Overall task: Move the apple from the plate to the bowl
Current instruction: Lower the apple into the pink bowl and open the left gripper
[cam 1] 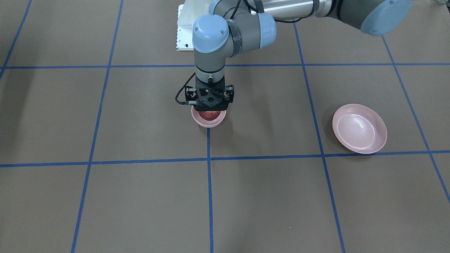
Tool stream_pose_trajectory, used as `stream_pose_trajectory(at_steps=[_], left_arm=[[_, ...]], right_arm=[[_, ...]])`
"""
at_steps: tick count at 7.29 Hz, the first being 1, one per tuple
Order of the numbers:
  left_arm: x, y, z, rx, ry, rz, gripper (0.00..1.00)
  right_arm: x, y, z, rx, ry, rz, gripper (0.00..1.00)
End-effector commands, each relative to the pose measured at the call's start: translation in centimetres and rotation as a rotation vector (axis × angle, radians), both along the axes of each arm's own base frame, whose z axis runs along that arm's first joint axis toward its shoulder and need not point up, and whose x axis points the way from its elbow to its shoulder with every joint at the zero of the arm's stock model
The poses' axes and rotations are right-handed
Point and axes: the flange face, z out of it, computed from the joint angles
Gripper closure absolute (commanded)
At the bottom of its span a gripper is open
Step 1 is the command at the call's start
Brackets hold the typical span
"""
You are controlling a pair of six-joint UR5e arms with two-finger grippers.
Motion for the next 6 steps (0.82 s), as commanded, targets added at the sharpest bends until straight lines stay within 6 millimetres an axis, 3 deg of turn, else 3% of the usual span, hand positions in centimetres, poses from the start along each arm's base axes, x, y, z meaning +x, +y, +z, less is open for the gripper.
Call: stream_pose_trajectory(at_steps=[1, 4, 6], left_arm=[[1.4, 1.5, 0.7, -0.005, -0.009, 0.026, 1.00], [1.8, 1.5, 1.3, -0.009, -0.020, 0.029, 1.00], [2.4, 1.0, 2.2, 0.000, -0.008, 0.029, 0.95]], right_arm=[[0.0, -0.1, 0.0, 0.000, 0.001, 0.000, 0.00], [-0.1, -0.1, 0.1, -0.002, 0.000, -0.001, 0.00], [-0.1, -0.1, 0.1, -0.002, 0.000, -0.001, 0.00]])
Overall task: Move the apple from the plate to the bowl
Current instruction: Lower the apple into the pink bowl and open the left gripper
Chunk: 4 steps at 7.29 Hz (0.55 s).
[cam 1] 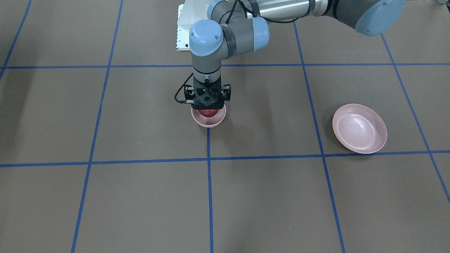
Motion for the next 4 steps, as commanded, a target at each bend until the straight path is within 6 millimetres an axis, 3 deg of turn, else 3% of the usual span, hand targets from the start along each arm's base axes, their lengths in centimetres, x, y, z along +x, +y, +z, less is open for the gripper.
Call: stream_pose_trajectory(at_steps=[1, 2, 4], left_arm=[[0.84, -0.50, 1.05, 0.009, 0.015, 0.000, 0.92], [0.96, -0.56, 1.20, 0.008, 0.014, 0.000, 0.86], [0.92, -0.53, 0.94, 0.014, 0.022, 0.003, 0.33]], right_arm=[[-0.03, 0.03, 0.07, -0.002, 0.000, 0.000, 0.00], [0.04, 0.02, 0.00, 0.000, 0.000, 0.001, 0.00], [0.04, 0.02, 0.00, 0.000, 0.000, 0.001, 0.00]])
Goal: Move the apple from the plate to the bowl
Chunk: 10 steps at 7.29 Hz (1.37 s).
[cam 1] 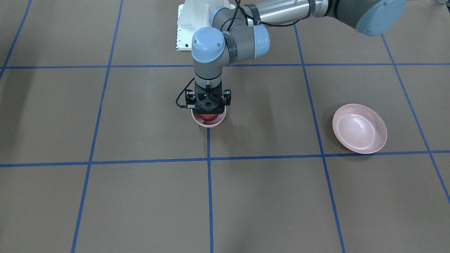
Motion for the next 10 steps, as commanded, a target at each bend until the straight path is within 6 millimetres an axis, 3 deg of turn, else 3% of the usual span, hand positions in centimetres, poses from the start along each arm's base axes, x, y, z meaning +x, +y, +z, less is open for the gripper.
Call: stream_pose_trajectory(at_steps=[1, 2, 4, 5, 6, 8, 9, 10], left_arm=[[0.0, 0.0, -0.1, 0.006, 0.006, 0.004, 0.08], [-0.1, 0.0, -0.2, 0.008, 0.007, 0.003, 0.03], [-0.9, 0.1, -1.1, 0.017, 0.022, -0.004, 0.02], [-2.8, -0.7, -2.2, 0.027, 0.041, -0.024, 0.02], [-6.1, -1.1, -0.3, 0.034, 0.046, -0.046, 0.02], [-15.4, -3.0, 6.5, 0.139, 0.002, -0.024, 0.02], [-19.3, -4.8, 9.6, 0.176, -0.028, 0.024, 0.02], [-24.5, -7.6, 12.9, 0.180, -0.024, 0.077, 0.02]], right_arm=[[-0.1, -0.1, -0.1, 0.002, 0.000, -0.001, 0.00], [-0.1, -0.1, -0.1, 0.002, 0.000, -0.001, 0.00], [-0.1, -0.1, -0.1, 0.002, 0.000, -0.001, 0.00], [-0.1, -0.2, -0.1, 0.003, 0.000, -0.001, 0.00], [-0.1, -0.2, -0.1, 0.002, 0.000, -0.001, 0.00], [-0.1, -0.3, 0.0, 0.001, 0.000, -0.002, 0.00], [-0.1, -0.3, 0.0, 0.001, 0.000, -0.002, 0.00], [-0.1, -0.3, 0.0, 0.002, 0.001, -0.004, 0.00]])
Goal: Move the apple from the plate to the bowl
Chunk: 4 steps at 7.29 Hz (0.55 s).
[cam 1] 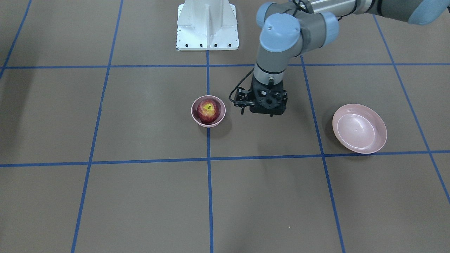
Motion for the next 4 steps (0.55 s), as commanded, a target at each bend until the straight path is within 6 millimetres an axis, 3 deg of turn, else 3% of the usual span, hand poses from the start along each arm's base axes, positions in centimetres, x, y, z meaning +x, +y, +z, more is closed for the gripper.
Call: stream_pose_trajectory(at_steps=[1, 3, 4], left_arm=[[-12.4, -4.8, 8.4, 0.032, -0.025, 0.095, 0.02], [-25.5, -7.0, 18.2, 0.104, -0.082, 0.179, 0.02], [-30.2, -6.5, 22.7, 0.098, -0.107, 0.194, 0.02]], right_arm=[[0.0, -0.3, -0.3, 0.008, 0.004, -0.001, 0.00], [0.0, -0.3, -0.2, 0.007, 0.003, -0.001, 0.00], [0.0, -0.1, -0.1, 0.003, 0.003, 0.000, 0.00]])
